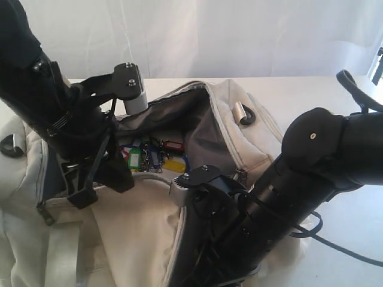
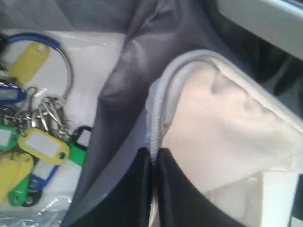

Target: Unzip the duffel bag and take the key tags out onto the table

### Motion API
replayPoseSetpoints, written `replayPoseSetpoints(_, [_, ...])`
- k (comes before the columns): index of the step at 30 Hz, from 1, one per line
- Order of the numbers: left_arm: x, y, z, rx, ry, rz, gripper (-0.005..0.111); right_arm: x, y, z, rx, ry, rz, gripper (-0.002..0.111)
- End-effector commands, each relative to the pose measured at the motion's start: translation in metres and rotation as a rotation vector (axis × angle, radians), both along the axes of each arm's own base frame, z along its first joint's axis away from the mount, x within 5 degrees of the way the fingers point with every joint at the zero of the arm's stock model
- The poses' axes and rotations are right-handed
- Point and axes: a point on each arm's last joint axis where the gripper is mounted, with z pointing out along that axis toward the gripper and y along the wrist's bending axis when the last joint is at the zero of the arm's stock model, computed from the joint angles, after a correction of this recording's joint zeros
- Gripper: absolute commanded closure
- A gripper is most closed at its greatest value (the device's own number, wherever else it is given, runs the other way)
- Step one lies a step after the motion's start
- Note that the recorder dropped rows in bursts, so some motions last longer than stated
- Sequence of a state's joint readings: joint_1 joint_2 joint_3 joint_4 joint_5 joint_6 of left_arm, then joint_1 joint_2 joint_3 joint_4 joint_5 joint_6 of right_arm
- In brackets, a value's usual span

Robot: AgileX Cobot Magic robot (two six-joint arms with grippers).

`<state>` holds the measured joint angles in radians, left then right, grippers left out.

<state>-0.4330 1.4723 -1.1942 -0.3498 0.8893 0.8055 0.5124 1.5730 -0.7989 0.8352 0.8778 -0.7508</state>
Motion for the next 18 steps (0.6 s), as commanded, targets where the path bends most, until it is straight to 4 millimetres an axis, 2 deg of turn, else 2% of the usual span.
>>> replayPoseSetpoints(1, [-0.013,0.007,0.000,0.073,0.145,-0.002,0.106,0.000,0.001,0.002,0.003,-0.004,0.009,0.091])
replayPoseSetpoints(6, [-0.030,0.016,0.003,0.153,0.306,0.037,0.107,0.000,0.001,0.002,0.003,-0.003,0.010,0.091])
replayPoseSetpoints(11, [-0.048,0.026,0.009,0.160,0.339,0.201,0.107,0.000,0.001,0.002,0.003,-0.005,0.010,0.091])
replayPoseSetpoints(18, [-0.086,0.047,-0.016,0.236,0.419,0.307,0.107,0.001,0.001,0.002,0.003,-0.013,0.010,0.091])
